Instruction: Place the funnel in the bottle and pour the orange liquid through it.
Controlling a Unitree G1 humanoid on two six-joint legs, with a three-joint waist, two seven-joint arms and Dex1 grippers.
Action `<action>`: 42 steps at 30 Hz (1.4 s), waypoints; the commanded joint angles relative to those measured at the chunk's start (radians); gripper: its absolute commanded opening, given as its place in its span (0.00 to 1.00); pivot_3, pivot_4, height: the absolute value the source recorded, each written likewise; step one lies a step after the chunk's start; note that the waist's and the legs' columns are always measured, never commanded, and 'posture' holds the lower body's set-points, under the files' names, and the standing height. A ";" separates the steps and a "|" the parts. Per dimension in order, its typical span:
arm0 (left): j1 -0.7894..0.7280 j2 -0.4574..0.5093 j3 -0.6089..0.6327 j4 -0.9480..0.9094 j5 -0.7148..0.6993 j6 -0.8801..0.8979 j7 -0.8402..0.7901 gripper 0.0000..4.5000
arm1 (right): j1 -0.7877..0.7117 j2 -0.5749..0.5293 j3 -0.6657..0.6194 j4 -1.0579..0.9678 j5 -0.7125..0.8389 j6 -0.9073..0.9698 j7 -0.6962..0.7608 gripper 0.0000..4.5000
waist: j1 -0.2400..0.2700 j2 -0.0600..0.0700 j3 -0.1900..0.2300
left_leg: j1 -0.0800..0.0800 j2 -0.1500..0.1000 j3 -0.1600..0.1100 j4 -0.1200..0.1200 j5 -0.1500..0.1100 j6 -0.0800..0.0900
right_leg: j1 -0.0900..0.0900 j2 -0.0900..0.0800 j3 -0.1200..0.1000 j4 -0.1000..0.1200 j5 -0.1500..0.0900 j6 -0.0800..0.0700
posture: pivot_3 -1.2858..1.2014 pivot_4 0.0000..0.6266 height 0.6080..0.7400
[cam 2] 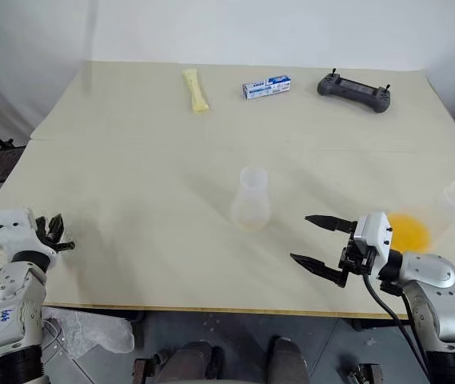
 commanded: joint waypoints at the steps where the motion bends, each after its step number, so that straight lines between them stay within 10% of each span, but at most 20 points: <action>1: -0.007 0.025 0.013 -0.021 -0.001 0.008 0.005 0.02 | -0.002 -0.014 -0.032 -0.020 0.002 -0.016 -0.001 1.00 | 0.000 0.000 0.000 | 0.000 0.000 0.000 0.000 0.000 0.000 | 0.000 0.000 0.000 0.000 0.000 0.000 | 0.52 0.24 1.00; 19: -0.264 0.128 -0.108 -0.115 -0.268 0.135 -0.299 0.02 | 0.005 -0.026 -0.081 -0.048 0.016 -0.017 -0.009 1.00 | 0.001 0.000 0.000 | 0.000 0.000 0.000 0.001 0.000 0.000 | 0.000 0.000 0.000 0.000 0.000 0.000 | 0.52 0.24 1.00; 42: -0.989 0.251 -0.556 0.377 -0.357 0.552 -0.838 0.02 | 0.011 -0.052 -0.163 -0.259 0.215 0.090 -0.021 1.00 | 0.002 -0.002 0.002 | -0.001 0.000 0.001 0.002 0.000 0.001 | 0.000 0.004 -0.006 0.001 0.000 0.001 | 0.52 0.24 1.00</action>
